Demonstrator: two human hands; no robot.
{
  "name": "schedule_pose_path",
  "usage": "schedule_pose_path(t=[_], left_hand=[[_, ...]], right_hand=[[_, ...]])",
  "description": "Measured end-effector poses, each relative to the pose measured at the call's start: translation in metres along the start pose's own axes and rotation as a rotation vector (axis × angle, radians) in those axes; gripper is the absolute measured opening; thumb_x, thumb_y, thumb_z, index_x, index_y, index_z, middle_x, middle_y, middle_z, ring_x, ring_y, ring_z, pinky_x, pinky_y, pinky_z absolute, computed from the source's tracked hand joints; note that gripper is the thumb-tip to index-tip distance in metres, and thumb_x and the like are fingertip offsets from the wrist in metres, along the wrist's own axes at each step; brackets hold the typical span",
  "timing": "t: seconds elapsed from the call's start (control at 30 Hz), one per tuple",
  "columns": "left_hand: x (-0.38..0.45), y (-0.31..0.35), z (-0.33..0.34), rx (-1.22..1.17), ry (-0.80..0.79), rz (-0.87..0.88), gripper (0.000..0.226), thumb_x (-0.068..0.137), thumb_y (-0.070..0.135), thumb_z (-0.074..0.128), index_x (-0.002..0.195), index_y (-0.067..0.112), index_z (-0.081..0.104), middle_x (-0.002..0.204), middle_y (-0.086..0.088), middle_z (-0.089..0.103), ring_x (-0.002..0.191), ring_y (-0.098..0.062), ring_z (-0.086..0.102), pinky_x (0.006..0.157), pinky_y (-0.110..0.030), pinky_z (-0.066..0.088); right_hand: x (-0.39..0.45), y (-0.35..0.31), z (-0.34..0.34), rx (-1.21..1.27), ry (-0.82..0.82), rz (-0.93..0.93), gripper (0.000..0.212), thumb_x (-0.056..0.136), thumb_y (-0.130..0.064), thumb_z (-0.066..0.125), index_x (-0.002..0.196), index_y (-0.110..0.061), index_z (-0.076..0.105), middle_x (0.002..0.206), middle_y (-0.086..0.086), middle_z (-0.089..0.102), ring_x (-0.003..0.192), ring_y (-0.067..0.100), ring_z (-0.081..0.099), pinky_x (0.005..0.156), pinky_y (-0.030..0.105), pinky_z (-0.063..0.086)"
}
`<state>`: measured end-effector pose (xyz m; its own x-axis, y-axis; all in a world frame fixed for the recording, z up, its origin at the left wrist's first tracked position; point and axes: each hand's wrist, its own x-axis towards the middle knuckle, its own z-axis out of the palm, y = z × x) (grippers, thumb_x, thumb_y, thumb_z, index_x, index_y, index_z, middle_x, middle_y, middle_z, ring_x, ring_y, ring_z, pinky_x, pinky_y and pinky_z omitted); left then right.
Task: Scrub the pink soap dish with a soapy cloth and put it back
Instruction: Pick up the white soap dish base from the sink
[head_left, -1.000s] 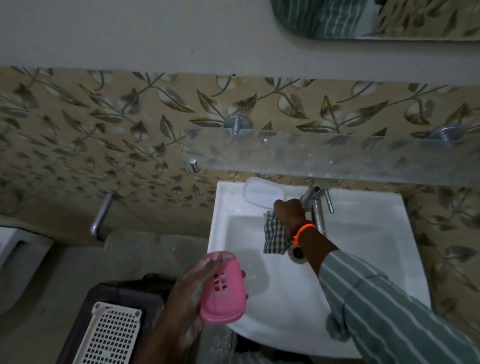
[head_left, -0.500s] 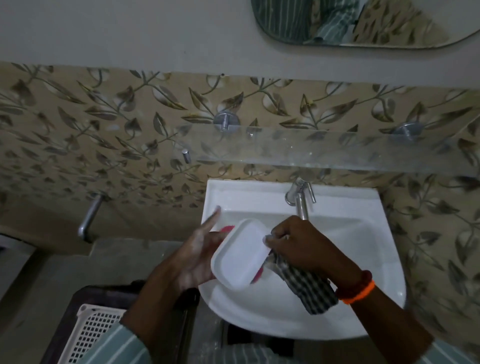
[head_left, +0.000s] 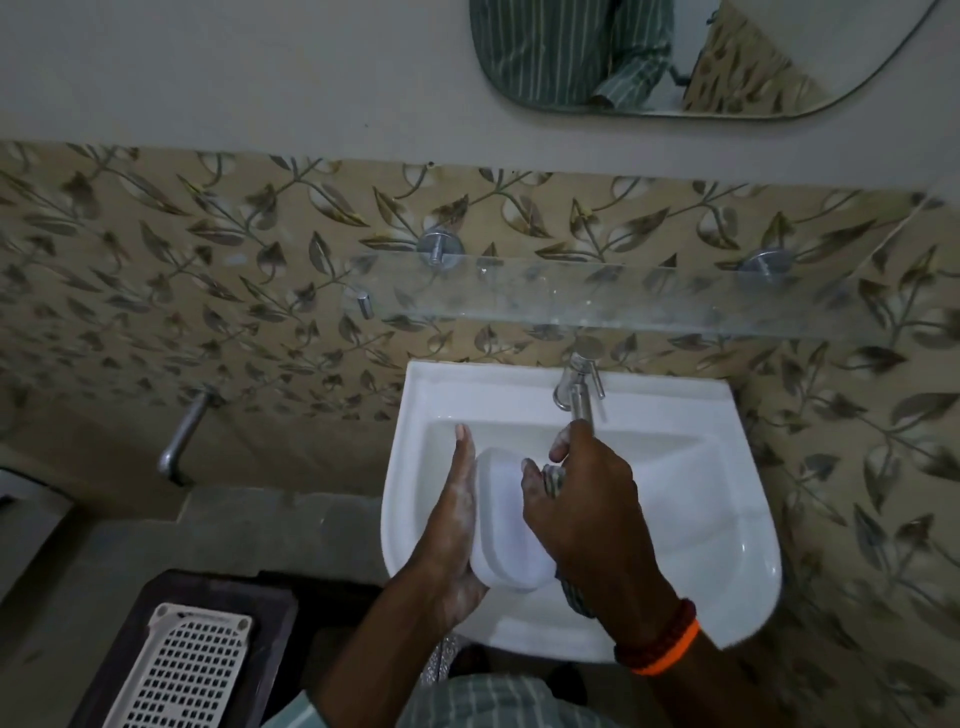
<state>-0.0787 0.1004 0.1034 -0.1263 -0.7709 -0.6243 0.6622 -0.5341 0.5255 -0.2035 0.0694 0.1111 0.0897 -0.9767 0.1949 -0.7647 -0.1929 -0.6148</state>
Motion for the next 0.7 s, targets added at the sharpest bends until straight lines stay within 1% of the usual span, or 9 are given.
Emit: schedule_pose_path(t=[0.17, 0.23, 0.3, 0.33, 0.4, 0.47, 0.53, 0.63, 0.7], left_hand=[[-0.001, -0.013, 0.005, -0.067, 0.006, 0.013, 0.071, 0.093, 0.076, 0.033, 0.085, 0.030, 0.086, 0.104, -0.008, 0.081, 0.089, -0.023, 0.079, 0.098, -0.047, 0.053], [-0.001, -0.016, 0.008, -0.095, -0.013, 0.017, 0.071, 0.093, 0.076, 0.034, 0.085, 0.029, 0.086, 0.103, -0.008, 0.081, 0.087, -0.023, 0.079, 0.097, -0.047, 0.054], [-0.002, -0.018, 0.012, -0.098, -0.022, 0.010, 0.069, 0.094, 0.074, 0.036, 0.091, 0.027, 0.086, 0.107, -0.009, 0.080, 0.090, -0.025, 0.078, 0.099, -0.047, 0.053], [-0.004, -0.018, 0.014, -0.105, -0.021, 0.003, 0.067, 0.093, 0.074, 0.038, 0.097, 0.025, 0.085, 0.112, -0.011, 0.079, 0.095, -0.027, 0.077, 0.099, -0.048, 0.052], [-0.006, -0.020, 0.015, -0.134, -0.019, -0.005, 0.068, 0.092, 0.074, 0.042, 0.105, 0.020, 0.083, 0.118, -0.014, 0.076, 0.100, -0.032, 0.075, 0.098, -0.048, 0.053], [-0.007, -0.022, 0.013, -0.182, -0.020, -0.008, 0.072, 0.090, 0.074, 0.046, 0.106, 0.015, 0.082, 0.118, -0.017, 0.076, 0.098, -0.035, 0.074, 0.094, -0.048, 0.053], [-0.005, -0.024, 0.009, -0.214, 0.002, 0.003, 0.075, 0.088, 0.075, 0.048, 0.108, 0.012, 0.081, 0.116, -0.018, 0.076, 0.098, -0.036, 0.072, 0.098, -0.049, 0.050], [-0.002, -0.025, 0.007, -0.189, 0.027, 0.040, 0.073, 0.090, 0.076, 0.044, 0.102, 0.015, 0.083, 0.110, -0.016, 0.077, 0.094, -0.034, 0.074, 0.101, -0.050, 0.049], [-0.002, -0.024, 0.012, -0.131, 0.039, 0.072, 0.071, 0.094, 0.074, 0.037, 0.088, 0.022, 0.086, 0.100, -0.012, 0.080, 0.084, -0.030, 0.077, 0.095, -0.049, 0.052]], right_hand=[[-0.002, 0.006, -0.009, 0.097, 0.062, -0.009, 0.030, 0.081, -0.035, 0.075, 0.076, -0.020, 0.049, 0.066, -0.004, 0.057, 0.059, 0.013, 0.059, 0.057, 0.035, 0.055], [-0.005, 0.006, -0.014, 0.203, 0.067, 0.035, 0.031, 0.081, -0.034, 0.078, 0.074, -0.018, 0.052, 0.062, -0.006, 0.059, 0.053, 0.006, 0.061, 0.052, 0.023, 0.054], [-0.005, 0.008, -0.023, 0.304, 0.086, 0.102, 0.029, 0.081, -0.027, 0.080, 0.075, -0.010, 0.057, 0.058, -0.007, 0.059, 0.050, -0.002, 0.060, 0.048, 0.005, 0.043], [-0.004, 0.010, -0.027, 0.336, 0.092, 0.147, 0.028, 0.081, -0.027, 0.079, 0.075, -0.008, 0.060, 0.059, -0.007, 0.060, 0.052, -0.007, 0.060, 0.047, 0.001, 0.039], [0.001, 0.020, -0.033, 0.352, 0.094, 0.248, 0.031, 0.080, -0.039, 0.079, 0.073, -0.013, 0.063, 0.064, -0.006, 0.065, 0.059, -0.007, 0.062, 0.054, 0.005, 0.043], [0.005, 0.032, -0.036, 0.417, 0.081, 0.367, 0.034, 0.080, -0.046, 0.077, 0.071, -0.016, 0.065, 0.066, -0.003, 0.070, 0.061, 0.000, 0.066, 0.062, 0.024, 0.056], [0.007, 0.038, -0.042, 0.530, 0.057, 0.466, 0.034, 0.082, -0.045, 0.075, 0.070, -0.014, 0.068, 0.067, 0.000, 0.073, 0.064, 0.011, 0.071, 0.069, 0.039, 0.061], [0.008, 0.036, -0.057, 0.704, 0.087, 0.552, 0.040, 0.090, -0.045, 0.066, 0.071, -0.011, 0.070, 0.068, 0.008, 0.073, 0.070, 0.026, 0.073, 0.071, 0.045, 0.061], [0.012, 0.030, -0.065, 0.757, 0.124, 0.614, 0.049, 0.095, -0.051, 0.055, 0.071, -0.009, 0.068, 0.067, 0.009, 0.072, 0.070, 0.027, 0.072, 0.067, 0.041, 0.059]])
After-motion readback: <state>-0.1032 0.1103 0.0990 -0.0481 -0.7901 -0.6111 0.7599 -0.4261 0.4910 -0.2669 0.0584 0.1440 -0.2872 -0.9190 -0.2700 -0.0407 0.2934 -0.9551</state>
